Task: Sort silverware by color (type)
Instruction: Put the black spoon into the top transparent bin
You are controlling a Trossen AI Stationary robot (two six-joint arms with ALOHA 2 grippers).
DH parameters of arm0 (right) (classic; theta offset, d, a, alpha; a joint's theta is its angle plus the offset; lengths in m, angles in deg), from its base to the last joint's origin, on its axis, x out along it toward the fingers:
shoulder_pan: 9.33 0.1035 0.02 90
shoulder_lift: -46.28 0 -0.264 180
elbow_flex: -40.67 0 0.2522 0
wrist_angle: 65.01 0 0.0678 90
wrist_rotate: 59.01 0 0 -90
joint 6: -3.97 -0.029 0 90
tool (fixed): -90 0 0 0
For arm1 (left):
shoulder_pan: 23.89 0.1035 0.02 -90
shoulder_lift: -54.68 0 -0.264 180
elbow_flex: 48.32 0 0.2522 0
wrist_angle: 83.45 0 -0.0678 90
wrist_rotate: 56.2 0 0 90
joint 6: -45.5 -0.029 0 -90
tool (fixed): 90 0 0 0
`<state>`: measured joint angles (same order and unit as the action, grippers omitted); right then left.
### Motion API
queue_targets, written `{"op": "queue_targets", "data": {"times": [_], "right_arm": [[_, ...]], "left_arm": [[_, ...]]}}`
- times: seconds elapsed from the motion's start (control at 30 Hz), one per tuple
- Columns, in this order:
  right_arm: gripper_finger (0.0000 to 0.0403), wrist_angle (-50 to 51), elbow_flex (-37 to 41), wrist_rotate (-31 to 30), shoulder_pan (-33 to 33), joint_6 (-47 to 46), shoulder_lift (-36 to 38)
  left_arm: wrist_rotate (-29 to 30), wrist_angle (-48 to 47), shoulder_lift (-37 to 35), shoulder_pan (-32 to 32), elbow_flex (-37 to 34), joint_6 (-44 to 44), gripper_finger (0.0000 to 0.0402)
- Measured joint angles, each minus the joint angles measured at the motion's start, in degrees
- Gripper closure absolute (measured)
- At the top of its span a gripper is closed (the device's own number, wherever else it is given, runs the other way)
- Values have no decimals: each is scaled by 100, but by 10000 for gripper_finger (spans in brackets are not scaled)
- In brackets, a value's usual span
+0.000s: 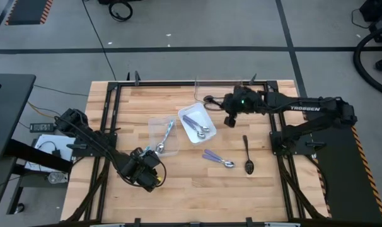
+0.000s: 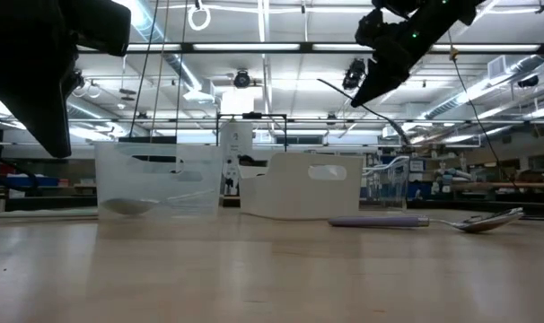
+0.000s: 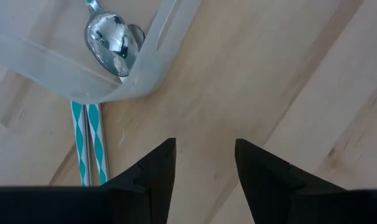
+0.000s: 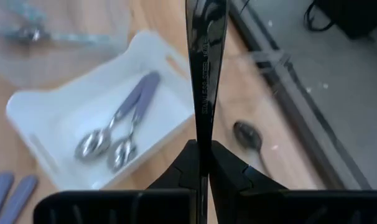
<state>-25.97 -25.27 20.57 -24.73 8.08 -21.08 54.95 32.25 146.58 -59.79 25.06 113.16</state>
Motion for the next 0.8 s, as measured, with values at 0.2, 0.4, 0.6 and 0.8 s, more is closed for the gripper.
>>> {"op": "queue_targets", "data": {"times": [0.2, 0.4, 0.6, 0.8], "right_arm": [[378, -703, -2, 395, -532, 372, -118], [378, -1380, -2, 439, -823, 932, -516], [378, -1968, -2, 207, -1241, 1691, -961], [378, -2266, -7, 123, -1658, 2648, -1422]], "left_arm": [[6, 4, 0, 11, 0, 4, 230], [17, 76, -2, 11, 0, 7, 230], [22, 103, -2, 11, 0, 9, 230], [24, 135, -2, 9, 0, 22, 230]]}}
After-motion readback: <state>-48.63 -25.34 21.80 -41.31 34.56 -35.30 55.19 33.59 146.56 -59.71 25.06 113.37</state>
